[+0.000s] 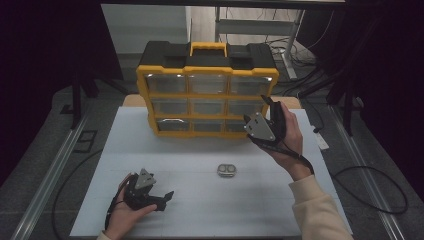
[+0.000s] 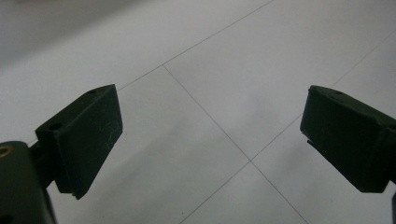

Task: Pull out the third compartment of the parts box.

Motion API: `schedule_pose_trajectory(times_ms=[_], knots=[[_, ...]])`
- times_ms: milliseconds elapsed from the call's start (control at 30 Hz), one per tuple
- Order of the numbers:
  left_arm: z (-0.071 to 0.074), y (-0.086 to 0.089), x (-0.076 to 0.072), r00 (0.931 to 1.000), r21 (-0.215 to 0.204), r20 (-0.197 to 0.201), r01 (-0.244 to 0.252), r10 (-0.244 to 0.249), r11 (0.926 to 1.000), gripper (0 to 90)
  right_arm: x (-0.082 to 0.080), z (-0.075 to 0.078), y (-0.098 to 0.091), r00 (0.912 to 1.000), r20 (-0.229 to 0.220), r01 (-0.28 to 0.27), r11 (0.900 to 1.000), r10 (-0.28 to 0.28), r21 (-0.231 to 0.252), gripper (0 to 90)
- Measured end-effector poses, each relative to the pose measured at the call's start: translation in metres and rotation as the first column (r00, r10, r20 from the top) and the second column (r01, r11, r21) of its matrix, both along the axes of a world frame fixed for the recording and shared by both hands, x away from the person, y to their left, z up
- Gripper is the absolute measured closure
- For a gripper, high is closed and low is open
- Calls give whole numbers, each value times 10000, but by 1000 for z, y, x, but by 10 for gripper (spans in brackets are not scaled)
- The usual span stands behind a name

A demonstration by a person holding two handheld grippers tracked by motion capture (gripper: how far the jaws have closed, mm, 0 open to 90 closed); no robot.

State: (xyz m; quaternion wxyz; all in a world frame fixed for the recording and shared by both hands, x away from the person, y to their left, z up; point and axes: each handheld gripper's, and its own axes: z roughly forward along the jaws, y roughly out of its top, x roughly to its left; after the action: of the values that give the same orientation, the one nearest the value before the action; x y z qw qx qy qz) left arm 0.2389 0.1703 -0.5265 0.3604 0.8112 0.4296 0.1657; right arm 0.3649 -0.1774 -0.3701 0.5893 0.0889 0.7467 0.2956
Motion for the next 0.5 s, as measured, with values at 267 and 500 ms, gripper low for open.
schedule_pose_trajectory(times_ms=[267, 500], knots=[[0, 0, 0, 10000, 13, -6, 8, -8, 10000, 63, 3, 3, -1, 10000, 1, 55, 10000, -55, 10, 203], [0, 0, 0, 10000, 11, -15, 8, -8, 10000, 63, 6, 5, 1, 9999, 92, 76, 10000, -75, -39, 205]])
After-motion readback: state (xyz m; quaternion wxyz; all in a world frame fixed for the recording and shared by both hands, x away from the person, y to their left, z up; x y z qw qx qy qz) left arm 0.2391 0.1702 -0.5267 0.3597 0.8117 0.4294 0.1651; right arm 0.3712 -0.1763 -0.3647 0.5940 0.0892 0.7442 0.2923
